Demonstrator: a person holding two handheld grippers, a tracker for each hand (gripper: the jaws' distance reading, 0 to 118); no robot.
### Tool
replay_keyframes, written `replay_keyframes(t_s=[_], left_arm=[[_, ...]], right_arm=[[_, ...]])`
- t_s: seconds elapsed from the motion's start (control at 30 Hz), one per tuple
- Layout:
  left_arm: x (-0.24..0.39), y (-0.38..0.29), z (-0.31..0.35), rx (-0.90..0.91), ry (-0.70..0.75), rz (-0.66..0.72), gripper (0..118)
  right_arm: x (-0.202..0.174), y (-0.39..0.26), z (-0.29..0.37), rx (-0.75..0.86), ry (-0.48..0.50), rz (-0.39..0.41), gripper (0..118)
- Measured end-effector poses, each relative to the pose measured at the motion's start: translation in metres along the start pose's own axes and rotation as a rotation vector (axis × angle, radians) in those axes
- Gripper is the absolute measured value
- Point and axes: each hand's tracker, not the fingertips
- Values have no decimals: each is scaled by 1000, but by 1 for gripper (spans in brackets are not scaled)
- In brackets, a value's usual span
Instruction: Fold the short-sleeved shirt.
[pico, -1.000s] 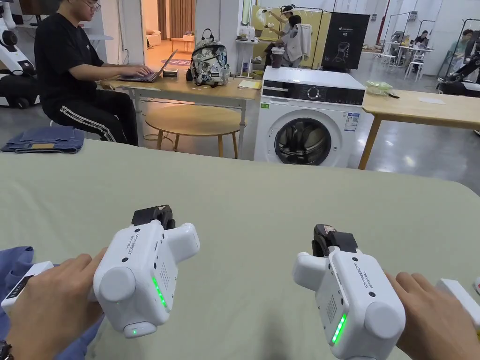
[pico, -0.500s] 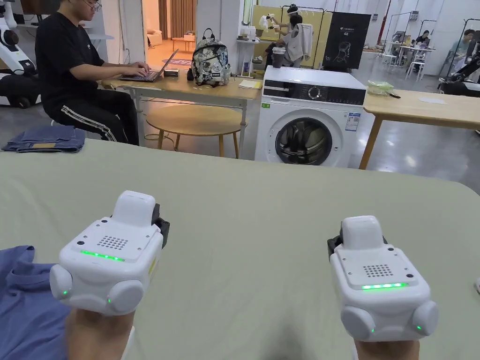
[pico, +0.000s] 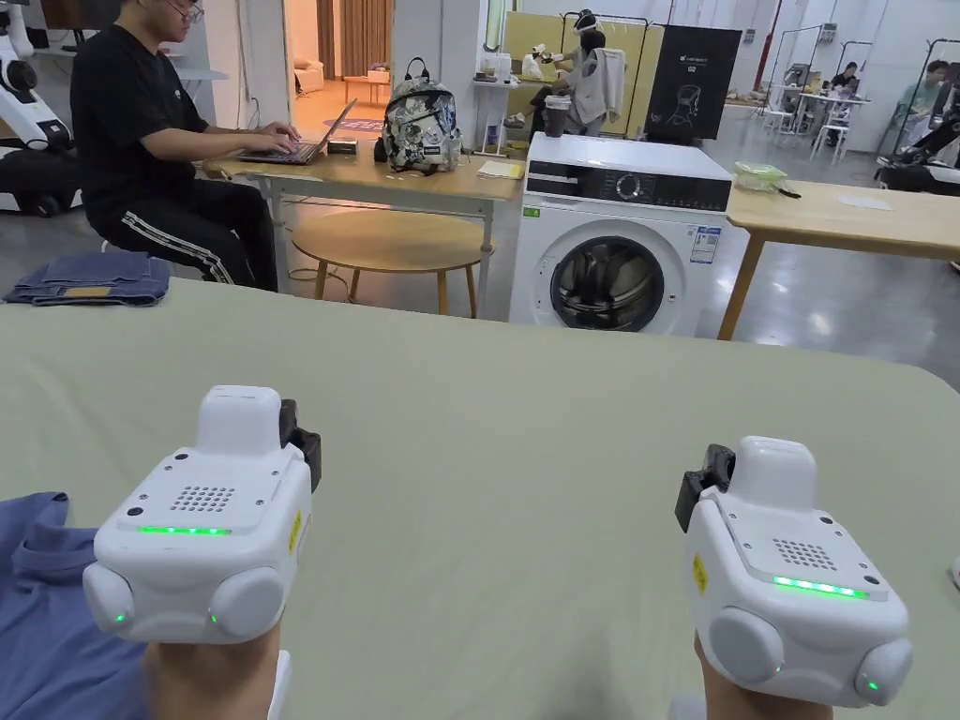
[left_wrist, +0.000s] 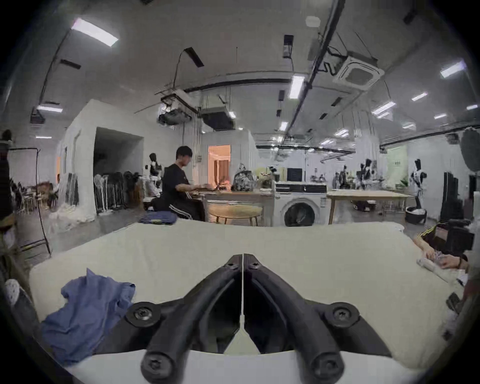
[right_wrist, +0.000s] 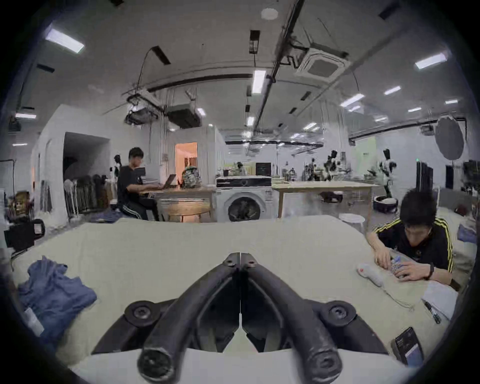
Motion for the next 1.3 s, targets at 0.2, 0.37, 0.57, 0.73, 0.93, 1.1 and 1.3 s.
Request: replay_keyframes(t_s=[0.2, 0.37, 0.57, 0.73, 0.93, 1.1, 1.3], left_arm=[[-7, 1, 3, -9, -22, 19, 0], [-9, 1, 3, -30, -28, -10, 0], [-24, 1, 0, -74, -16, -14, 0], [-48, -3, 5, -119, 15, -43, 0], [-105, 0, 11, -242, 48, -22, 0], [-186, -10, 6, -514, 65, 56, 0], [-283, -57, -11, -734, 129, 116, 0]], right_arm=[[-6, -5, -1, -23, 12, 34, 0], [-13, -9, -2, -39, 23, 55, 0], [-28, -9, 1, -46, 37, 72, 0], [-43, -9, 1, -53, 61, 72, 0], [-66, -13, -1, -71, 120, 86, 0], [-86, -24, -7, -93, 179, 122, 0], [-105, -39, -14, -129, 224, 139, 0]])
